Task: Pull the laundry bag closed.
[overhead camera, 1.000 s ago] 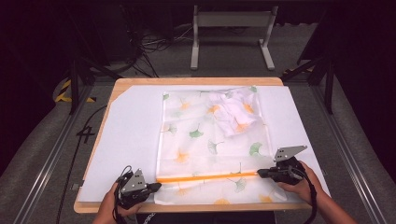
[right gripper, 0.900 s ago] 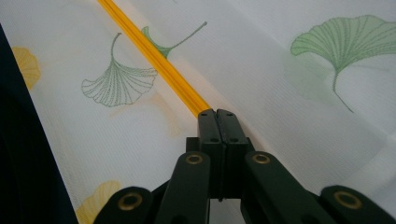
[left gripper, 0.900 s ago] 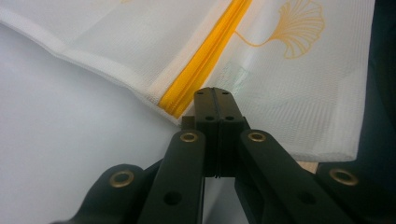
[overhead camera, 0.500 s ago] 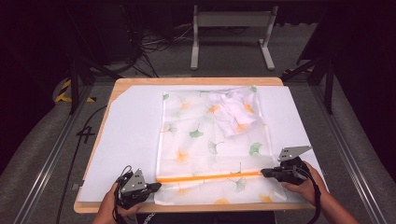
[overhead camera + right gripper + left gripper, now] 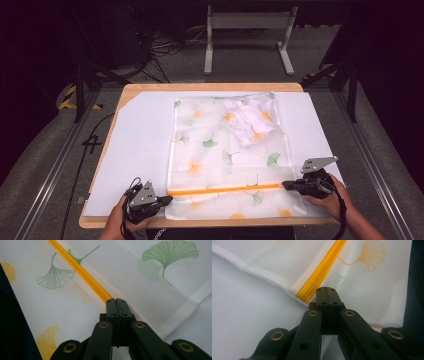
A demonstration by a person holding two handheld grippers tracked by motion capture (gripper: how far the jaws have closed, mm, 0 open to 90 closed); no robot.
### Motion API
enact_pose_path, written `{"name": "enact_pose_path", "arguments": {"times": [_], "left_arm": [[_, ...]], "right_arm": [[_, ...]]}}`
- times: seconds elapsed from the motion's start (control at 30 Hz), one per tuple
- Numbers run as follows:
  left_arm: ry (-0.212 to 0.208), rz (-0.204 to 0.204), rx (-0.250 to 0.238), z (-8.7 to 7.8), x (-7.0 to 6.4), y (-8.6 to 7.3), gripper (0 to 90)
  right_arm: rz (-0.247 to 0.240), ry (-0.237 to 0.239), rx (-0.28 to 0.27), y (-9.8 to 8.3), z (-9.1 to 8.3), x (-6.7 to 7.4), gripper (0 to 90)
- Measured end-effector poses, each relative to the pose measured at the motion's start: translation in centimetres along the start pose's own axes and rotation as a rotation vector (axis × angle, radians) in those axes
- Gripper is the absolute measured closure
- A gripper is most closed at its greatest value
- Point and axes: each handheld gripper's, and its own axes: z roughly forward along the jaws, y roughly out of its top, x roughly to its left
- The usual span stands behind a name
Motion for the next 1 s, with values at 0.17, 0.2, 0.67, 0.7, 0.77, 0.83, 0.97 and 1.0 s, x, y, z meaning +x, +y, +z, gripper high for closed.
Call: {"name": "enact_pose_path", "arguments": {"times": [0.17, 0.2, 0.67, 0.7, 0.77, 0.83, 0.97, 1.0], "left_arm": [[-0.001, -0.002, -0.001, 0.0, 0.0, 0.0, 90.0], [-0.001, -0.002, -0.001, 0.0, 0.0, 0.0, 90.0], [-0.002, -0.002, 0.0, 0.0, 0.0, 0.0, 90.0], [-0.002, -0.003, -0.001, 0.0, 0.0, 0.0, 90.0], [-0.002, -0.003, -0.001, 0.0, 0.0, 0.0, 90.0], [-0.002, -0.002, 0.0, 0.0, 0.0, 0.0, 90.0], [-0.004, -0.004, 0.0, 0.0, 0.0, 0.0, 90.0], [-0.004, -0.003, 0.001, 0.0, 0.0, 0.0, 90.0]], "right_arm": [[0.006, -0.009, -0.004, -0.2, -0.4, -0.2, 90.0], [0.009, -0.011, -0.004, -0.2, -0.4, -0.3, 90.0], [0.04, -0.024, -0.015, -1.2, -1.2, -0.9, 90.0], [0.041, -0.027, -0.013, -1.2, -1.2, -0.9, 90.0], [0.046, -0.029, -0.017, -1.3, -1.2, -1.0, 90.0], [0.051, -0.031, -0.018, -1.5, -1.4, -1.1, 90.0], [0.057, -0.025, -0.027, -1.8, -1.4, -1.2, 90.0], [0.059, -0.024, -0.026, -1.8, -1.4, -1.2, 90.0]]}}
